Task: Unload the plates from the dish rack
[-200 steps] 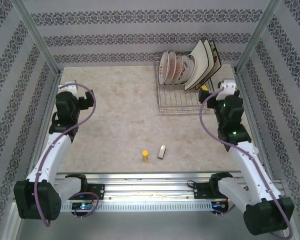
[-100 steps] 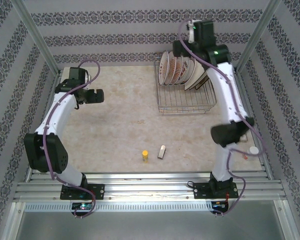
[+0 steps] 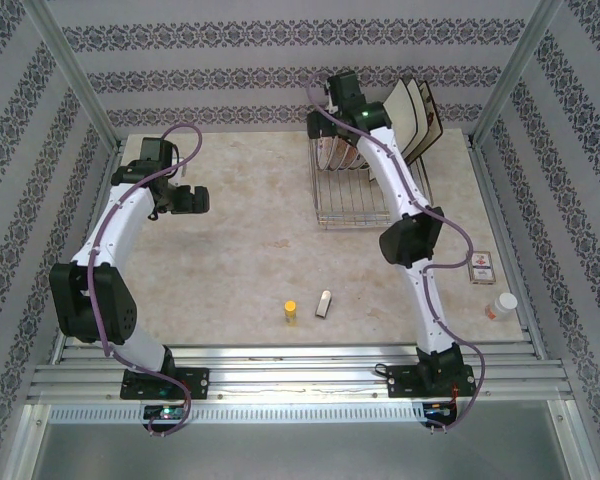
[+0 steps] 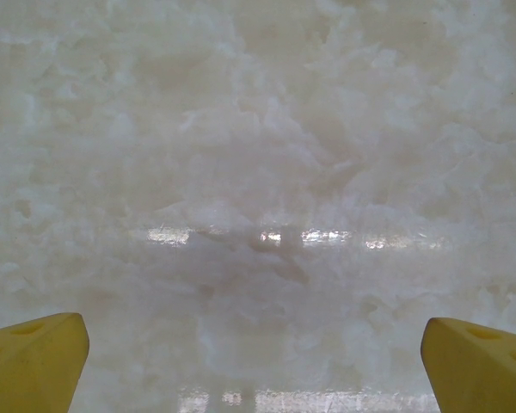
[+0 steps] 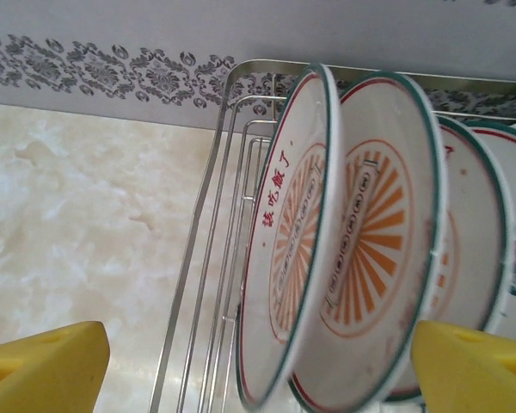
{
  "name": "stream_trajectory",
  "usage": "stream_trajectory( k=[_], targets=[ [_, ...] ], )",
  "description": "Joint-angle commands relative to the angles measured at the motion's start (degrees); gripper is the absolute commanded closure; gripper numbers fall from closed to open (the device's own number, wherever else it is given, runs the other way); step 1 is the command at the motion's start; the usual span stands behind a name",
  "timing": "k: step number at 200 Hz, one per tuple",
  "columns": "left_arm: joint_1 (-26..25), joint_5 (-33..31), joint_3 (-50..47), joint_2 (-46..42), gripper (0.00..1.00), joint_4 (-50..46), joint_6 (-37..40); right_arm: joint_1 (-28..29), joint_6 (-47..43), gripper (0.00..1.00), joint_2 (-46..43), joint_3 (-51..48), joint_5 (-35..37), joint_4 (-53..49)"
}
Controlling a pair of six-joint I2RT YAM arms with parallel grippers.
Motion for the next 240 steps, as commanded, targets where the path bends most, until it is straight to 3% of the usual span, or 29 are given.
stream_trajectory(
  k=[1,27,81,111,155,187,223,240],
  targets=[
    [-0.6,0.6,1.5,-0.6,0.01,-2.4,1.3,0.7,2.6,0.11,0.6,-0.4,1.3,5.4],
    [-0.5,0.4,1.6,-0.6,0.00,-2.3,1.6,0.7,3.8,0.14,1.2,-3.9,2.3,9.7],
    [-0.6,0.1,0.1,-0.9,0.01,-1.7,1.9,1.5,6.1,0.21,6.3,-1.0,4.4,13.8],
    [-0.5,-0.3,-0.2,-1.2,0.01,-2.1,2.4,2.7,6.1,0.23,8.4,0.3,10.0,15.2],
    [-0.6,-0.2,-0.1,-1.5,0.01,-2.7,2.3,3.3,7.8,0.33,9.7,0.6,15.0,15.4],
    [-0.6,-0.4,-0.1,-1.8,0.00,-2.5,2.0,3.5,7.6,0.47,8.9,-0.1,16.2,15.4],
    [-0.6,-0.4,0.0,-2.2,0.00,-2.7,1.6,3.5,7.5,0.74,7.7,-0.3,16.3,15.6],
    [-0.6,-0.4,0.1,-2.3,0.01,-2.9,1.5,3.5,7.6,0.82,7.1,-0.2,16.2,15.6]
  ],
)
